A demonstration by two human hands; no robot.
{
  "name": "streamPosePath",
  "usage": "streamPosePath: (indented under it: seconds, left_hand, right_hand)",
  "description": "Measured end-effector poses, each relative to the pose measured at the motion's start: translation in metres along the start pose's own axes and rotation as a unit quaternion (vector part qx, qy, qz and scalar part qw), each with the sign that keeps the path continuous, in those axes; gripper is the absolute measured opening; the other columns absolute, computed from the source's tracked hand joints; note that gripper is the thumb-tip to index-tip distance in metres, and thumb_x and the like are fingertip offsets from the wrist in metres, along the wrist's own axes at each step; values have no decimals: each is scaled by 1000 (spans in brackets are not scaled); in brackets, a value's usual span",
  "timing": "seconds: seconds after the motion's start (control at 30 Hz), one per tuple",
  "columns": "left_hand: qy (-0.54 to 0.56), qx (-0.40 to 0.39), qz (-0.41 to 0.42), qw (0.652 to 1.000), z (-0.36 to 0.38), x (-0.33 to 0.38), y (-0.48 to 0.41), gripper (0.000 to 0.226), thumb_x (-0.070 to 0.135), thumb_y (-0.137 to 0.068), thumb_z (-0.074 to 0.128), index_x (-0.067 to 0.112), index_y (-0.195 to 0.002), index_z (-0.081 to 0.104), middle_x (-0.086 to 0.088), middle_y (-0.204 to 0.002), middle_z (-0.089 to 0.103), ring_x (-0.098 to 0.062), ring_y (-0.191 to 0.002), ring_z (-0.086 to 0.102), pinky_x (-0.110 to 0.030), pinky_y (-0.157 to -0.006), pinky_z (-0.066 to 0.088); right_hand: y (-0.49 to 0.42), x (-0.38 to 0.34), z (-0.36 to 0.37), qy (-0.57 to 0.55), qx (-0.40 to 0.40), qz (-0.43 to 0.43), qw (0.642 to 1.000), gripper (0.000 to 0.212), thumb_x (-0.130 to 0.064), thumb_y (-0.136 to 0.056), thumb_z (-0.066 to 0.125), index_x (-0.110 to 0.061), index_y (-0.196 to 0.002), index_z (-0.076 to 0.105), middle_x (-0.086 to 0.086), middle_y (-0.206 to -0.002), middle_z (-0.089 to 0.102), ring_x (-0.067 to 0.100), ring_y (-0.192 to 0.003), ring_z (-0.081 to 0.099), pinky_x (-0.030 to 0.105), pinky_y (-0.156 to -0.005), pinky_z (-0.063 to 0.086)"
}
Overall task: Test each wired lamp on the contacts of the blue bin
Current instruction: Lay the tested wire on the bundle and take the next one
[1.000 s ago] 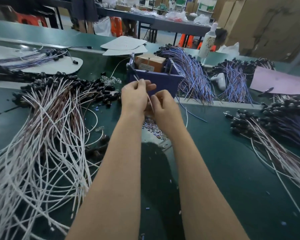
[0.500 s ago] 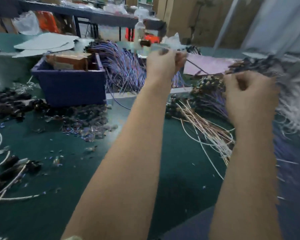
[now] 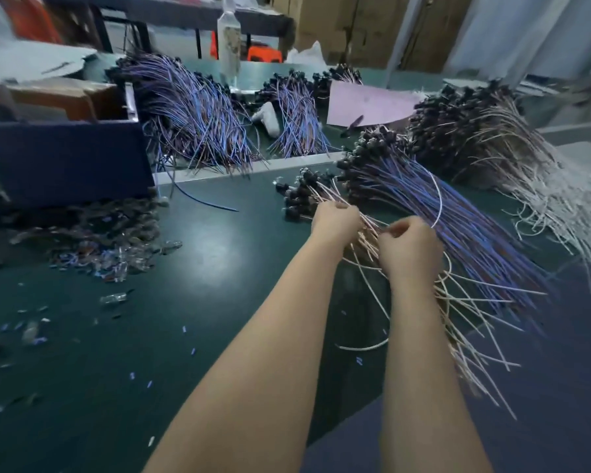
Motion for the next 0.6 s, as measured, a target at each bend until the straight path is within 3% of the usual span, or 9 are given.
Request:
streamPosePath:
  seconds: [0.07, 0.2, 0.27, 0.37, 0.47, 0.57, 0.6]
  left_hand:
    - [41, 12, 43, 998, -13, 15, 7, 23, 4, -91, 48, 11, -70, 54, -5, -66, 57, -18, -61, 51, -28, -67, 42]
    - [123, 78, 142, 979, -67, 52, 37, 16, 6, -94, 44, 14, -85, 55, 2, -73, 59, -7, -60, 53, -18, -52, 44]
    - [160, 139, 193, 958, -107, 70, 54, 16, 5, -95, 43, 15, -88, 53, 0, -81, 60, -6, -64, 53, -18, -54, 42]
    - [182, 256, 254, 915, -176, 88, 84, 17, 5, -93, 45, 17, -84, 54, -2, -83, 58, -7, -64, 50, -19, -56, 40]
    - [194, 347, 277, 875, -243, 90, 112, 12, 9, -93, 46, 17, -88, 54, -1, -82, 57, -11, -71, 52, -23, -67, 44]
    - [218, 423, 277, 835, -300, 84, 138, 10, 9, -93, 45, 16, -93, 53, -3, -91, 55, -16, -80, 51, -28, -75, 42]
    - [232, 442, 279, 821, -317, 81, 147, 10, 8, -93, 44, 15, -94, 52, -4, -92, 54, -16, -81, 50, -28, -75, 41]
  right_hand:
    - [9, -25, -2, -59, 18, -53, 997, 16, -17, -88, 55, -16, -102, 64, 11, -112, 63, 33, -107, 55, 38, -88, 43]
    - [35, -86, 8, -148, -41, -158, 975, 16, -18, -89, 56, -10, -101, 63, 11, -104, 67, 28, -98, 60, 32, -83, 45]
    - [57, -118, 20, -175, -95, -199, 960, 17, -20, -89, 58, -9, -101, 64, 10, -102, 68, 26, -97, 62, 32, -84, 48]
    - [99, -164, 48, -200, -192, -261, 925, 15, -21, -89, 60, -10, -97, 66, 9, -96, 71, 21, -89, 64, 26, -74, 45]
    - [156, -206, 77, -214, -303, -311, 875, 8, -15, -86, 62, -12, -91, 66, 9, -87, 70, 20, -79, 62, 32, -75, 50]
    - [212, -240, 107, -180, -380, -369, 829, 8, -14, -84, 58, -20, -78, 59, -7, -64, 58, 8, -56, 51, 19, -53, 43]
    - [231, -252, 117, -162, -404, -387, 813, 10, -15, -85, 56, -21, -78, 58, -8, -64, 55, 6, -54, 47, 21, -50, 38]
Point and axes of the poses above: each hand's wrist, its own y-axis away from the middle knuckle, its own z-axis out of the palm, x = y × z, the point moved 3 cm from there along -y, towards the middle knuckle
